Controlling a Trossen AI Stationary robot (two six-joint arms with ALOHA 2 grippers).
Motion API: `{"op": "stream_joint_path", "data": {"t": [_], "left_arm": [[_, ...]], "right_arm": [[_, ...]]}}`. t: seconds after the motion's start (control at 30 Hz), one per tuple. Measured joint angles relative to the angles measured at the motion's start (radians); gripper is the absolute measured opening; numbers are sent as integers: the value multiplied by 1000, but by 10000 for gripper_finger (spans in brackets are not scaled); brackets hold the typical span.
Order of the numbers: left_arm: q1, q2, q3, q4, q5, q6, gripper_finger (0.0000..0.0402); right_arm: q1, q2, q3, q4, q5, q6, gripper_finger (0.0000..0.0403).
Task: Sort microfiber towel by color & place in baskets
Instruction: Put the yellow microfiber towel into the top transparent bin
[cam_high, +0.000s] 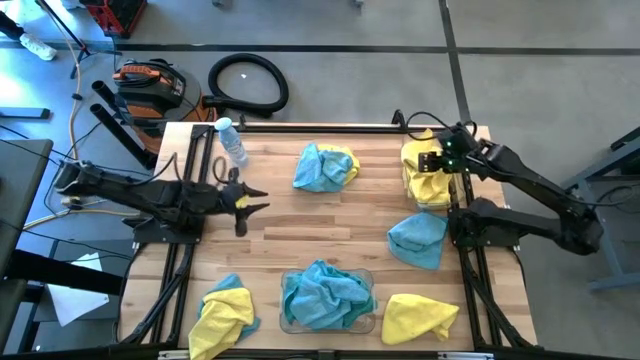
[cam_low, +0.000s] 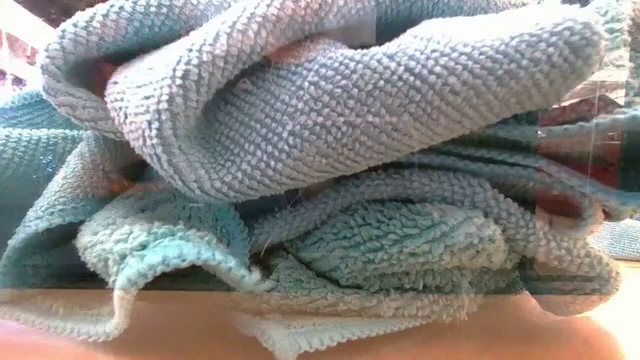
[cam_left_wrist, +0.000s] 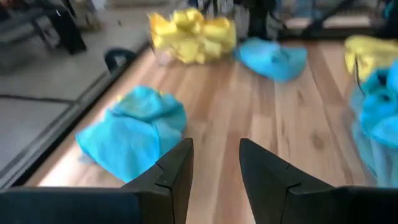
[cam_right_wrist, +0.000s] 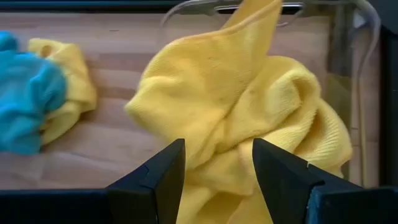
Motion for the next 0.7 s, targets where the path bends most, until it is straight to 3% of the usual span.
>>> {"op": "stream_joint_path", "data": {"t": [0.13,0.4,0.7], "left_arm": [[-97,114,124,-215,-70,-125,111],[-301,350,379,-640,-78,-546,108],[-534,552,580,-924,114,-1101,108]], "right_arm": [[56,-12,0,0,15,18,184],[138,-12,1,0,53,26,184],[215,-12,1,0,120,28,184]]}}
